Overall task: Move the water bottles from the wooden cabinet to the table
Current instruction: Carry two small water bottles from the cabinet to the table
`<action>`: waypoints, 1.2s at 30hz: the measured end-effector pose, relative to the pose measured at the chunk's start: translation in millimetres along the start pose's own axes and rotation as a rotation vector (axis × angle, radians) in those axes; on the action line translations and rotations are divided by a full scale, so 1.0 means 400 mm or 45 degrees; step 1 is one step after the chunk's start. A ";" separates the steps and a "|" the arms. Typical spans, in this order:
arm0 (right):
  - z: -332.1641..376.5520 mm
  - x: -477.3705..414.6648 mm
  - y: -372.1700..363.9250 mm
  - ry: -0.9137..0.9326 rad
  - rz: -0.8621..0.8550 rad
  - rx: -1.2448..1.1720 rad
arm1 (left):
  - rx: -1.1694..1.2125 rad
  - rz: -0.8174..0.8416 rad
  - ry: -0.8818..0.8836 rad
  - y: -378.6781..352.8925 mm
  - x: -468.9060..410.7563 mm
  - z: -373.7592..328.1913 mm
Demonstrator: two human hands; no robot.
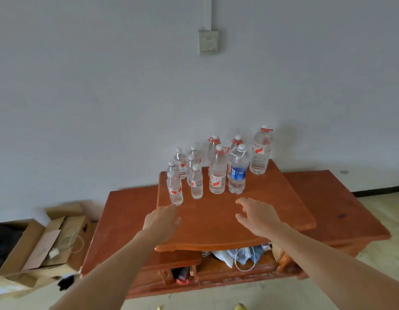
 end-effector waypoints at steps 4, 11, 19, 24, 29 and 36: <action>-0.019 -0.196 -0.045 0.080 0.041 -0.064 | 0.040 -0.028 0.099 -0.009 -0.160 0.025; -0.001 -0.560 -0.114 0.274 0.164 -0.051 | 0.044 -0.071 0.330 0.001 -0.401 0.090; 0.128 -0.791 -0.174 0.388 0.131 0.062 | 0.124 -0.139 0.422 0.014 -0.563 0.186; 0.186 -0.883 -0.242 0.314 0.189 0.125 | 0.115 -0.066 0.294 -0.025 -0.699 0.217; 0.186 -0.920 -0.323 0.278 0.230 0.241 | 0.006 0.108 0.085 -0.133 -0.776 0.231; 0.147 -0.905 -0.375 0.210 0.184 0.290 | -0.071 0.090 0.059 -0.162 -0.814 0.274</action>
Point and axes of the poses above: each hand's wrist, its own x-axis away from the middle knuckle, its own y-axis out of the back of the hand, z = x × y, the point moved 7 cm from there along -x, towards the middle knuckle, and after that the axes turned 11 degrees about x, right-handed, at the moved point
